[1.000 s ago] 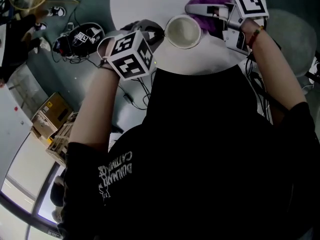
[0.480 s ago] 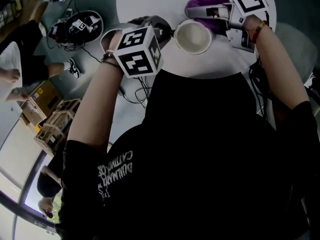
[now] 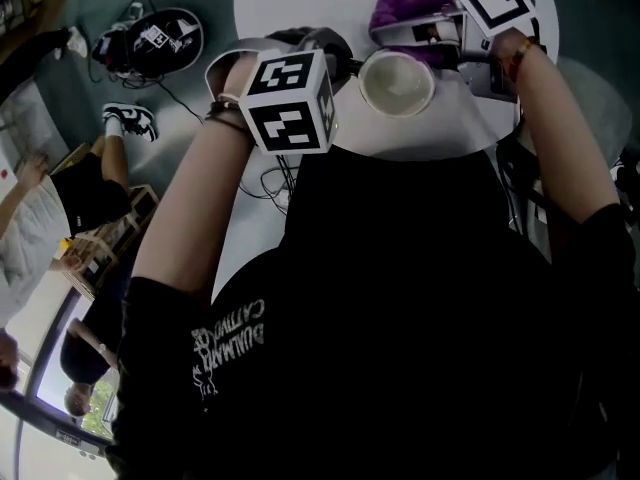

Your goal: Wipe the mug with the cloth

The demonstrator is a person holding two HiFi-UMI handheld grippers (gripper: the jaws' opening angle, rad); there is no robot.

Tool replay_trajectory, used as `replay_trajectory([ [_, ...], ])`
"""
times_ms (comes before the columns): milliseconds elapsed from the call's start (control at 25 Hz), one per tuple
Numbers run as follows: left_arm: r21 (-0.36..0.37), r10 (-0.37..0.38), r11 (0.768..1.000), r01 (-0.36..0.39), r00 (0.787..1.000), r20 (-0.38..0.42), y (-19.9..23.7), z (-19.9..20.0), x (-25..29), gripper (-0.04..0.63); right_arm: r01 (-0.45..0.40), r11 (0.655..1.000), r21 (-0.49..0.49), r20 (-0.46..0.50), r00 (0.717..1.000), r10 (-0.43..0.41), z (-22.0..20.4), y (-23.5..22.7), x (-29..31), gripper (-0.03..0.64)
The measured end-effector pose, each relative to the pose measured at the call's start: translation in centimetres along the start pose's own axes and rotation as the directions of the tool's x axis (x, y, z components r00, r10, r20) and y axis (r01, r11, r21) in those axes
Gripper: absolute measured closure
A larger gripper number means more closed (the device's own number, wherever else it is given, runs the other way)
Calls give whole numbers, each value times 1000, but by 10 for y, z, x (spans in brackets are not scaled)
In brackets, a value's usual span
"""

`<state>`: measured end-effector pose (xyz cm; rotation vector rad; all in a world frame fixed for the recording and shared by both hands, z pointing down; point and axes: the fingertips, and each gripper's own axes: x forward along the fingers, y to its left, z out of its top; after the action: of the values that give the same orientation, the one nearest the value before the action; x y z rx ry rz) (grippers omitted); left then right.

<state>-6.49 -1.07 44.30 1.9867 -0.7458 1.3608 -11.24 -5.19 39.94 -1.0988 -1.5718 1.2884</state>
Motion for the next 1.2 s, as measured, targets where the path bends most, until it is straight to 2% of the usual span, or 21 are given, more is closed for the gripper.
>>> replay_trajectory([
  [120, -2, -6, 1000, 6, 1000, -2, 2, 9, -3, 528, -4, 1000, -13, -34, 999, 4, -2, 3, 1, 594],
  [360, -62, 2, 998, -1, 1000, 9, 7, 18, -6, 518, -24, 999, -29, -99, 995, 22, -6, 13, 3, 594],
  [640, -99, -9, 995, 12, 1000, 30, 15, 27, -9, 511, -62, 998, -31, -194, 979, 55, -11, 26, 8, 594],
  [760, -116, -8, 993, 13, 999, 45, 23, 27, -9, 505, -53, 997, -60, -212, 977, 39, -12, 26, 7, 592],
  [880, -146, 28, 989, -18, 997, 65, 27, 21, -6, 502, 7, 989, -148, -170, 985, -32, -11, 19, 1, 592],
  [1000, -204, 97, 976, -79, 992, 80, 25, 9, -3, 517, 69, 967, -246, -71, 994, -89, -8, 16, -7, 592],
  [1120, -269, 188, 950, -162, 979, 75, 27, -12, -1, 595, 149, 931, -332, 71, 989, -133, 4, 14, -16, 592],
  [1200, -325, 218, 929, -178, 971, 93, 24, -20, -3, 597, 203, 913, -355, 174, 973, -149, 9, 21, -26, 592],
])
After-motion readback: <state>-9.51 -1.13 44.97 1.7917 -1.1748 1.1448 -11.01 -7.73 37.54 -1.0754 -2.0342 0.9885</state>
